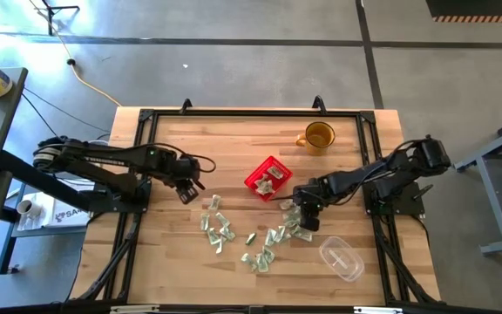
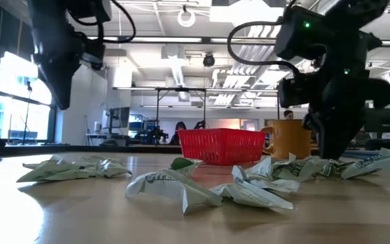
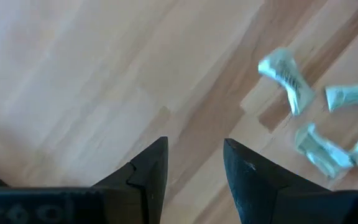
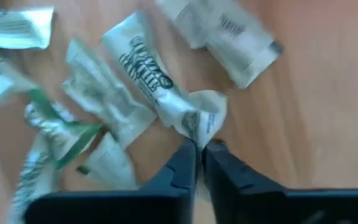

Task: Pick and place items into bin
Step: Put the white stevia packet into the red bin

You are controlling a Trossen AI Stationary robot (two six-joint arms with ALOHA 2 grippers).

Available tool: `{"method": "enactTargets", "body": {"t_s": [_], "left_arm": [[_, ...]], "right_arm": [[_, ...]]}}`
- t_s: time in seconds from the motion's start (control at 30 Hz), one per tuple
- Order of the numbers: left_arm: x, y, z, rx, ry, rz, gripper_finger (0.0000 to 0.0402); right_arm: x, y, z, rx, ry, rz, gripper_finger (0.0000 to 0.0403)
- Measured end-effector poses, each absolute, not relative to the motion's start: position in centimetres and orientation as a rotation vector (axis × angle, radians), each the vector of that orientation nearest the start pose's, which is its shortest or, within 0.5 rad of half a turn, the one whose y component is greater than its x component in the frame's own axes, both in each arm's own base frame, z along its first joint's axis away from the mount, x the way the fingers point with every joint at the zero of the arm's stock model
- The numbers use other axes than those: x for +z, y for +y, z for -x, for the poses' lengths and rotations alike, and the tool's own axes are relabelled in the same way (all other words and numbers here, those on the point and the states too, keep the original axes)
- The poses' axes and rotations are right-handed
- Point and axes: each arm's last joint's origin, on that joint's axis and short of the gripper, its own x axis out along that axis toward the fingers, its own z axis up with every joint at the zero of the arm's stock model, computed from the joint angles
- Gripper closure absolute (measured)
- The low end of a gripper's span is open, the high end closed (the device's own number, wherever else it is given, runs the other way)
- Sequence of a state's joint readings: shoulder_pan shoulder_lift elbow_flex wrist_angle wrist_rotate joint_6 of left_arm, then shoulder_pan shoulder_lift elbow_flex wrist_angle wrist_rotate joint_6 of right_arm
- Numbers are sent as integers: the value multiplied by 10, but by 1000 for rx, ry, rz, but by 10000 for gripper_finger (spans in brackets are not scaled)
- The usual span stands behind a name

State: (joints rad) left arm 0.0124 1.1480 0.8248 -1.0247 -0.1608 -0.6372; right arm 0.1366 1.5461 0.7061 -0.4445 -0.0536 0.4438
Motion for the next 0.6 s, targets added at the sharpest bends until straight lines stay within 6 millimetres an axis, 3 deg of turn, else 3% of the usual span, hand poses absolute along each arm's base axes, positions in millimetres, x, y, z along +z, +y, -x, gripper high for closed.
{"method": "enactTargets", "body": {"t_s": [0.1, 0.2, 0.37, 0.47, 0.6], "left_arm": [[221, 6, -179, 556, 1258, 459, 213], [210, 5, -173, 538, 1278, 498, 213], [194, 3, -170, 480, 1225, 576, 213], [193, 3, -171, 489, 1157, 645, 213], [194, 1, -176, 483, 1100, 765, 213]], "right_arm": [[156, 35, -256, -184, 1274, -350, 387], [194, 30, -275, -302, 1127, -301, 383], [241, 6, -303, -375, 959, -242, 395], [241, -15, -313, -416, 951, -325, 378], [220, -39, -324, -416, 990, -430, 331]]}}
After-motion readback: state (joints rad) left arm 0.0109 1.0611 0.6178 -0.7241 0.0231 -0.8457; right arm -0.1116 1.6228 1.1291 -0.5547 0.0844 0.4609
